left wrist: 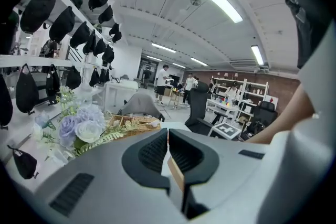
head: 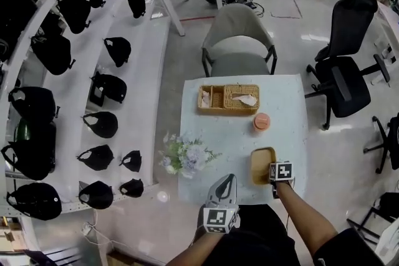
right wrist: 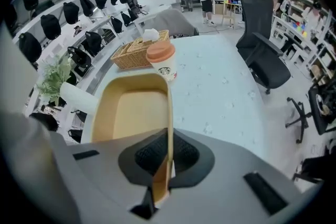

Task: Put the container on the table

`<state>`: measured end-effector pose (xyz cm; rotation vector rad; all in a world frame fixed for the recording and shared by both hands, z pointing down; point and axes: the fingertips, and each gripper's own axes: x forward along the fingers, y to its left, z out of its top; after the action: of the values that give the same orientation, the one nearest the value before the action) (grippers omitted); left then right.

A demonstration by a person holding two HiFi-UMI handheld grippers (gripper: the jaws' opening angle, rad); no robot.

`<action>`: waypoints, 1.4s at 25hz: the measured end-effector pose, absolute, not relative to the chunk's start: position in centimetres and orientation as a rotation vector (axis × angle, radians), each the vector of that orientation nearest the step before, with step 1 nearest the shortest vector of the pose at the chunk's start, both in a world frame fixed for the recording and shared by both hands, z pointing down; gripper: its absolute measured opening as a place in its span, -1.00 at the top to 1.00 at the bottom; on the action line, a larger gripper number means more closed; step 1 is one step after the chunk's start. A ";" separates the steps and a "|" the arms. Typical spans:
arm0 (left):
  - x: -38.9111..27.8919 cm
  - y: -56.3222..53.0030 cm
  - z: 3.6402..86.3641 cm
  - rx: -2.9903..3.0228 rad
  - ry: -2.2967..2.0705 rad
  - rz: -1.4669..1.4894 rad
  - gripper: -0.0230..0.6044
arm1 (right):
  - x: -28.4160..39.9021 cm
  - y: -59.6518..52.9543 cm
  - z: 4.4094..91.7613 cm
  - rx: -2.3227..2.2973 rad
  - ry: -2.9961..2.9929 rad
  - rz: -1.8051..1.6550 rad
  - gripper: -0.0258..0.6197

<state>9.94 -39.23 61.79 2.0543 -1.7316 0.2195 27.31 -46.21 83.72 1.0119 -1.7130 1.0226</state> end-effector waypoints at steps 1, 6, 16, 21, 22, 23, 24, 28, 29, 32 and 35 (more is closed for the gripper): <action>9.8 -39.3 61.9 2.043 -1.746 0.230 0.89 | 27.2 -46.6 84.4 0.995 -1.706 1.010 0.91; 9.7 -39.4 63.1 1.969 -1.786 0.224 0.89 | 26.9 -49.3 87.5 0.967 -1.705 0.974 0.91; 10.3 -40.0 63.7 1.962 -1.787 0.251 0.89 | 26.3 -50.7 92.4 0.975 -1.657 0.949 0.90; 10.2 -38.6 64.5 1.951 -1.763 0.272 0.89 | 26.5 -50.6 93.0 0.994 -1.656 0.942 0.82; 10.2 -38.4 64.6 1.951 -1.760 0.271 0.89 | 26.4 -50.6 93.0 0.995 -1.663 0.952 0.70; 10.3 -38.3 64.7 1.952 -1.758 0.268 0.89 | 26.4 -50.6 92.9 1.001 -1.673 0.962 0.59; 10.3 -38.2 64.6 1.955 -1.756 0.264 0.89 | 26.4 -50.6 92.7 1.011 -1.687 0.968 0.52; 9.9 -38.1 63.5 1.966 -1.761 0.240 0.89 | 26.4 -50.5 91.0 1.037 -1.745 0.987 0.41; 9.8 -38.0 63.2 1.967 -1.763 0.231 0.89 | 26.4 -50.4 90.4 1.042 -1.757 0.994 0.39; 9.3 -37.7 62.3 1.969 -1.756 0.202 0.89 | 26.8 -49.7 88.5 1.056 -1.782 1.036 0.40; 8.8 -37.3 61.6 1.982 -1.739 0.179 0.89 | 26.9 -48.5 86.4 1.065 -1.807 1.061 0.44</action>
<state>8.78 -37.27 61.63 1.9819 -1.7392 0.1789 26.89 -48.47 86.36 1.0655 -1.8073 1.0606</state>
